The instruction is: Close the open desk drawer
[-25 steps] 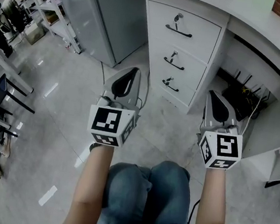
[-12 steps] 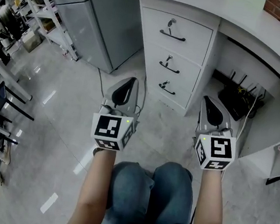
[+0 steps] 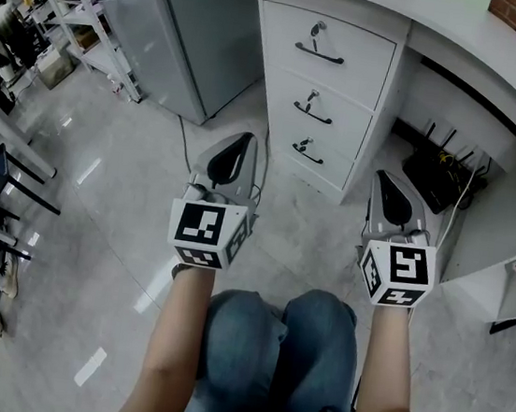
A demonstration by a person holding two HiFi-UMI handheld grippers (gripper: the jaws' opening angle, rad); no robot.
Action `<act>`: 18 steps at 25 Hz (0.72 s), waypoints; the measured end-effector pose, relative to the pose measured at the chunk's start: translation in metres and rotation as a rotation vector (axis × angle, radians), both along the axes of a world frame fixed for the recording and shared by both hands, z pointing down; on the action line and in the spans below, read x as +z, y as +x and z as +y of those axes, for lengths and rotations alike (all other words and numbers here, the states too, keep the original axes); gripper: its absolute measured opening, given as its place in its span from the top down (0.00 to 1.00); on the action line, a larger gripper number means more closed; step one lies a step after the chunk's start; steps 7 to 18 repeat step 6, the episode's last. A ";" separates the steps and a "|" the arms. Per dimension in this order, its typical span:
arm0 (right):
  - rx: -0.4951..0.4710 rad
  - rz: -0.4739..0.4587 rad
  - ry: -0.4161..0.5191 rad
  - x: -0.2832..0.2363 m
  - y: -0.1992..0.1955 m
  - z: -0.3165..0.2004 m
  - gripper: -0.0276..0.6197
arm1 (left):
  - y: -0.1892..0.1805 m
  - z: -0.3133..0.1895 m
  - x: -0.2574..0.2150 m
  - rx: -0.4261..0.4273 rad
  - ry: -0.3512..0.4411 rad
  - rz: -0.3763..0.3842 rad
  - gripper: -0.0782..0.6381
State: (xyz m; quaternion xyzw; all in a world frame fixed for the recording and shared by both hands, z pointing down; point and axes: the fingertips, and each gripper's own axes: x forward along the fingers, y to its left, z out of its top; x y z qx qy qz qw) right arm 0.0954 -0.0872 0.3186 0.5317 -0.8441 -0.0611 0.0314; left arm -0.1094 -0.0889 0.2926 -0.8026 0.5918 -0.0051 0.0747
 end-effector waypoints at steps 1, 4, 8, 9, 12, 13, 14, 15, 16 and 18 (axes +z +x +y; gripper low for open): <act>0.001 -0.001 -0.002 0.001 0.000 0.000 0.96 | 0.000 0.000 0.000 0.002 0.000 0.002 0.89; 0.002 -0.004 -0.003 0.003 0.000 0.001 0.96 | 0.000 0.000 0.001 0.003 -0.001 0.006 0.89; 0.002 -0.005 -0.001 0.003 -0.001 0.002 0.96 | 0.000 -0.001 0.002 0.003 -0.002 0.008 0.89; 0.002 -0.005 -0.001 0.003 -0.001 0.002 0.96 | 0.000 -0.001 0.002 0.003 -0.002 0.008 0.89; 0.002 -0.005 -0.001 0.003 -0.001 0.002 0.96 | 0.000 -0.001 0.002 0.003 -0.002 0.008 0.89; 0.002 -0.005 -0.001 0.003 -0.001 0.002 0.96 | 0.000 -0.001 0.002 0.003 -0.002 0.008 0.89; 0.002 -0.005 -0.001 0.003 -0.001 0.002 0.96 | 0.000 -0.001 0.002 0.003 -0.002 0.008 0.89; 0.002 -0.005 -0.001 0.003 -0.001 0.002 0.96 | 0.000 -0.001 0.002 0.003 -0.002 0.008 0.89; 0.002 -0.005 -0.001 0.003 -0.001 0.002 0.96 | 0.000 -0.001 0.002 0.003 -0.002 0.008 0.89; 0.002 -0.005 -0.001 0.003 -0.001 0.002 0.96 | 0.000 -0.001 0.002 0.003 -0.002 0.008 0.89</act>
